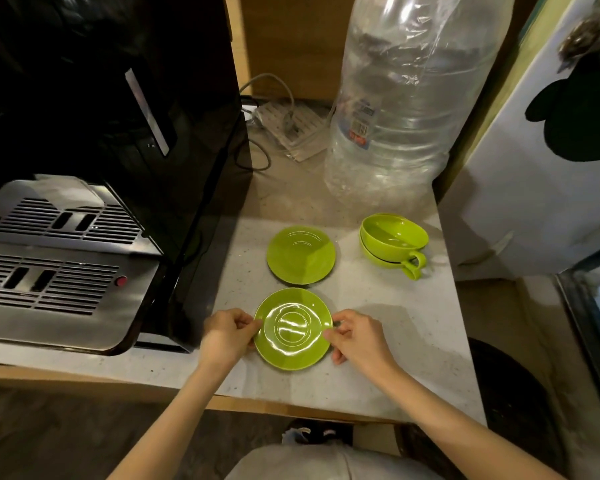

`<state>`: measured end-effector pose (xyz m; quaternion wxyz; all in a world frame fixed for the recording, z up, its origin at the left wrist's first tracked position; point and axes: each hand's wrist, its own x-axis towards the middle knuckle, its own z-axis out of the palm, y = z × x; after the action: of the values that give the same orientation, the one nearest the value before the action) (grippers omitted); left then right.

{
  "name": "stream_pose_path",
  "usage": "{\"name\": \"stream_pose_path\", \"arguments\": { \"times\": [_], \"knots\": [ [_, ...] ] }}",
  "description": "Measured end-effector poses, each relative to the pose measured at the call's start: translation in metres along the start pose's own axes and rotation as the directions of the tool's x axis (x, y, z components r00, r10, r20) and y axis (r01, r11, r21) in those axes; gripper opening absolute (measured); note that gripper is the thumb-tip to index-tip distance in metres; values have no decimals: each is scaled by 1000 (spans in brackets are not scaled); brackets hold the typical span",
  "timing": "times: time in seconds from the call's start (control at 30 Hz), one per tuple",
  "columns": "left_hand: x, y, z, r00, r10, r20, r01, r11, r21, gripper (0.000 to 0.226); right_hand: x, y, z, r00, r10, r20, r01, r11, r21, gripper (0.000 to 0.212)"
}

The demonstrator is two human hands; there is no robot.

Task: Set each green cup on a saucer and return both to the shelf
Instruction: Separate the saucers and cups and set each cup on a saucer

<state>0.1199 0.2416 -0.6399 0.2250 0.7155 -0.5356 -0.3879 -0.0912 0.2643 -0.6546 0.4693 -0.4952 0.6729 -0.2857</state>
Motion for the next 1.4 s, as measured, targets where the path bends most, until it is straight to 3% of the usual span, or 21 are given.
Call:
{"name": "stream_pose_path", "arguments": {
  "times": [0.67,0.8,0.9,1.07,1.2,1.3,1.4],
  "knots": [
    [21,17,2,1000,-23,0,23,997,68,13,16,-5,-10,1000,5,4,-5,999,50,19],
    [21,25,2,995,57,-88,-37,977,210,31,19,-9,-18,1000,13,-14,-12,999,45,20],
    [22,48,7,973,189,-135,-162,969,188,35,26,-21,-35,998,-14,-61,16,999,38,19],
    [32,101,28,927,375,-27,-372,925,81,31,31,-48,-75,971,-174,-162,182,983,34,11],
    [46,137,52,862,503,65,-505,863,17,48,32,-60,-110,902,-282,-326,286,957,-37,18],
    [56,157,68,832,537,139,-542,840,0,67,36,-54,-130,852,-260,-454,263,963,-56,15],
    [62,166,82,833,510,213,-522,853,-3,79,39,-40,-140,862,-164,-480,149,986,-69,22]
  ]
}}
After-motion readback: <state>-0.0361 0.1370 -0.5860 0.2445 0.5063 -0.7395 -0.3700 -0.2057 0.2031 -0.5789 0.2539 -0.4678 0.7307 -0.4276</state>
